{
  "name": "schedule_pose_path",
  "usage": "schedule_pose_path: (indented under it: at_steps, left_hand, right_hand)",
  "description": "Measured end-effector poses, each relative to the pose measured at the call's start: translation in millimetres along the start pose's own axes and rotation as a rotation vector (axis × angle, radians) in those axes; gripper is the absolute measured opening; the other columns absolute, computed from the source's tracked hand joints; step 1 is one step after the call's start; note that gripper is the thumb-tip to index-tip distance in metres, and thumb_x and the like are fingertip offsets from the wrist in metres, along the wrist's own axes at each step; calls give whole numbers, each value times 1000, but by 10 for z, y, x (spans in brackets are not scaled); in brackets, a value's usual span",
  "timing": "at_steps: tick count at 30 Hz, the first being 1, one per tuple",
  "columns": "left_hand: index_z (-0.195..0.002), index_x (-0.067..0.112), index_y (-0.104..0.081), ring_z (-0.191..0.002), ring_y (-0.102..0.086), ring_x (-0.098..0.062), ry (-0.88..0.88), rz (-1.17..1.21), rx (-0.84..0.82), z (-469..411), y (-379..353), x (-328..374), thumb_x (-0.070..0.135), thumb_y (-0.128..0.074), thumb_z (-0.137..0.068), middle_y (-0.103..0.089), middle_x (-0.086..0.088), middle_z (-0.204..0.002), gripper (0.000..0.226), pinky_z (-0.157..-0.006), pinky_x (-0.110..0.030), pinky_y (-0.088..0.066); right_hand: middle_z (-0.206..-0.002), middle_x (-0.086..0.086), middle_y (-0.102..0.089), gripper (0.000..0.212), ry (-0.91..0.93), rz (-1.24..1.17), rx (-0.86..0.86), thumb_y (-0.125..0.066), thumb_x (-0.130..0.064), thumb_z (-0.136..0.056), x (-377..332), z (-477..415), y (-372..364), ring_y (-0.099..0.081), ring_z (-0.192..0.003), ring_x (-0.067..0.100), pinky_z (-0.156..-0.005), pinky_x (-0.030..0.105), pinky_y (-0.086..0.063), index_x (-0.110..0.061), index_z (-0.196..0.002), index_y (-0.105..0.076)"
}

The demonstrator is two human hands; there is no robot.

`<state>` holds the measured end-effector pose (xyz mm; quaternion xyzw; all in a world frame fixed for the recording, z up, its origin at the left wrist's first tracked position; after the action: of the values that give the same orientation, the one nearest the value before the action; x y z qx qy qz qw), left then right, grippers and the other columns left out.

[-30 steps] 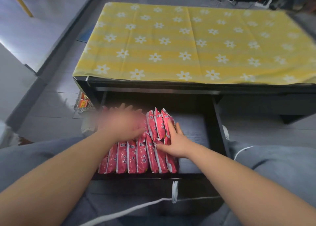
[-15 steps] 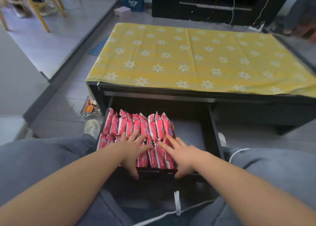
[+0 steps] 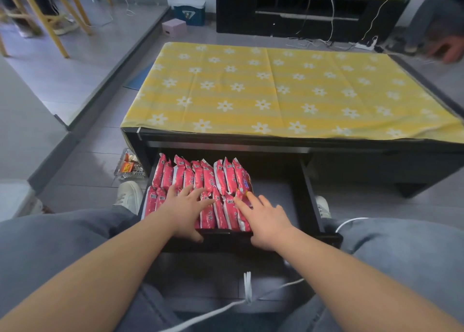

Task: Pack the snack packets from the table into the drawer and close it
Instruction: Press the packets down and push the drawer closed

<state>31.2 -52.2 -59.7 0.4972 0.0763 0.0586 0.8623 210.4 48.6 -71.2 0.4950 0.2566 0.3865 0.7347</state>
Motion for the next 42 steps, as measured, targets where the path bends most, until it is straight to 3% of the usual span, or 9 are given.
schedule_pose_path:
  at_steps: [11, 14, 16, 19, 22, 24, 26, 33, 42]
  left_hand:
    - [-156, 40, -37, -149, -40, -27, 403, 347, 256, 17, 148, -514, 75, -74, -75, -40, 0, -163, 95, -120, -65, -28]
    - [-154, 39, -38, -149, -37, -32, 581, 411, 350, 92, 139, -638, 76, -76, -73, -39, -5, -162, 97, -118, -65, -27]
    - [-151, 36, -41, -145, -37, -36, 691, 536, 433, 129, 115, -675, 69, -79, -75, -40, -10, -156, 91, -116, -62, -30]
    - [-139, 21, -50, -134, -48, -39, 877, 1046, 589, 146, -13, -706, 53, -77, -84, -47, -16, -144, 68, -110, -58, -44]
    - [-149, 14, -39, -131, -56, -38, 1061, 1959, 535, 70, -322, -540, 52, -66, -94, -50, -18, -149, 73, -107, -61, -50]
    - [-160, 26, -29, -141, -49, -42, 1012, 2409, 400, -9, -382, -376, 61, -64, -94, -37, -17, -162, 82, -106, -67, -49]
    - [-162, 33, -25, -148, -39, -48, 886, 2576, 409, -79, -327, -362, 70, -61, -91, -23, -18, -170, 88, -106, -71, -47]
    - [-164, 36, -21, -150, -32, -55, 646, 2851, 579, -234, -104, -482, 74, -57, -89, -17, -21, -172, 91, -101, -74, -47]
    - [-165, 44, -17, -148, -39, -50, 637, 2876, 656, -536, -82, -463, 72, -55, -92, -19, -12, -174, 86, -103, -71, -49]
  right_hand:
    - [-160, 8, -29, 77, -451, -266, 222, -71, -39, -95, 407, -21, 160, -38, -142, 31, -98, 46, -50, -29, -158, -28]
    - [-134, 9, -43, 52, -584, -404, 365, -71, -31, -94, 545, -3, 198, -49, -124, 32, -77, 39, -49, -23, -139, -46]
    - [-128, 10, -51, 37, -675, -657, 330, -67, -27, -93, 633, -48, 97, -55, -118, 35, -76, 37, -47, -19, -126, -51]
    - [-143, 12, -54, 53, -886, -1273, 109, -63, -33, -95, 618, -77, -219, -60, -115, 34, -68, 42, -59, -15, -142, -47]
    - [-161, 11, -39, 76, -1003, -1852, 32, -59, -58, -98, 460, -96, -400, -55, -132, 40, -56, 47, -61, -26, -159, -28]
    - [-168, 9, -28, 86, -988, -2106, 130, -55, -71, -93, 466, -168, -385, -48, -139, 46, -61, 61, -63, -37, -163, -19]
    - [-172, 6, -18, 91, -935, -2318, 254, -56, -78, -89, 516, -224, -306, -38, -147, 49, -70, 70, -59, -46, -163, -15]
    - [-175, 10, -10, 98, -811, -2747, 530, -61, -76, -86, 699, -379, -87, -24, -155, 48, -93, 74, -50, -38, -165, -17]
    - [-175, 8, -11, 88, -761, -2809, 589, -58, -71, -92, 788, -692, -55, -25, -155, 48, -101, 70, -47, -43, -164, -17]
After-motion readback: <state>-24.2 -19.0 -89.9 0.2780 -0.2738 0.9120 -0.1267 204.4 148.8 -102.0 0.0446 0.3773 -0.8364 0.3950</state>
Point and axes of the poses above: each hand's wrist, its own z-axis away from the middle knuckle, its own y-axis out of the back of the hand, x = y × z, the point moved 6 cm from there along -z, towards the middle knuckle
